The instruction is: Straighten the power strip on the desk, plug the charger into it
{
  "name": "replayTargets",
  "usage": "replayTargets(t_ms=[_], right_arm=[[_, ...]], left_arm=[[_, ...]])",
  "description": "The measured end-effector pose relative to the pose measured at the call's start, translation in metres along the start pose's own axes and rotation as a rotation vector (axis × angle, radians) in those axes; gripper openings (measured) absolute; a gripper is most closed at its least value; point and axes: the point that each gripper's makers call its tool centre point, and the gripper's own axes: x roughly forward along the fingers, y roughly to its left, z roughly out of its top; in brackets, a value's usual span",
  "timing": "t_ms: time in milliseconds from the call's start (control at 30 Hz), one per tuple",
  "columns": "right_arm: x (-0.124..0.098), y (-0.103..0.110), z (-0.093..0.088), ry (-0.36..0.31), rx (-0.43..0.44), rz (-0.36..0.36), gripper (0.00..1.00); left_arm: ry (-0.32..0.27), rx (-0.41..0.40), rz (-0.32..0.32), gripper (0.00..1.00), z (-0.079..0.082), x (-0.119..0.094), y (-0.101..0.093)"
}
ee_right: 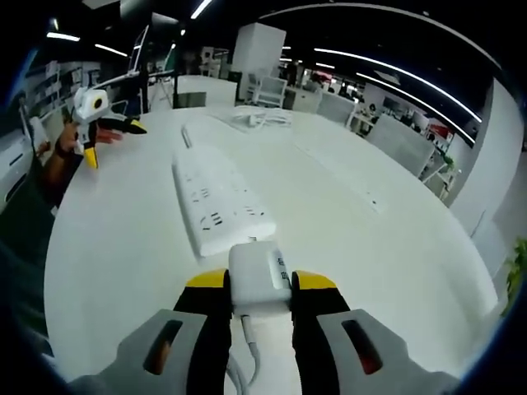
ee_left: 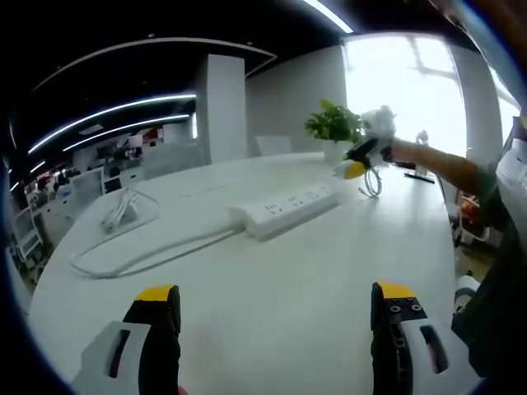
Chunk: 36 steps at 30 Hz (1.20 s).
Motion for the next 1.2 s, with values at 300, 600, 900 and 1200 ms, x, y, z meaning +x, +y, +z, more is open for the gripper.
replayTargets(t_ms=[300, 600, 900, 1200], right_arm=[[0.009, 0.005, 0.006, 0.027, -0.040, 0.018, 0.26], [0.014, 0.011, 0.011, 0.045, -0.081, 0.033, 0.26], [0.018, 0.017, 0.014, 0.064, -0.112, 0.050, 0.26], [0.020, 0.021, 0.018, 0.084, -0.146, 0.057, 0.26]], left_arm=[[-0.002, -0.005, 0.003, 0.99, -0.002, -0.001, 0.002], [-0.001, -0.005, 0.004, 0.99, -0.003, -0.002, 0.004], [-0.001, -0.005, 0.005, 0.99, -0.003, -0.002, 0.005], [-0.001, -0.007, 0.006, 0.99, -0.004, -0.003, 0.006]])
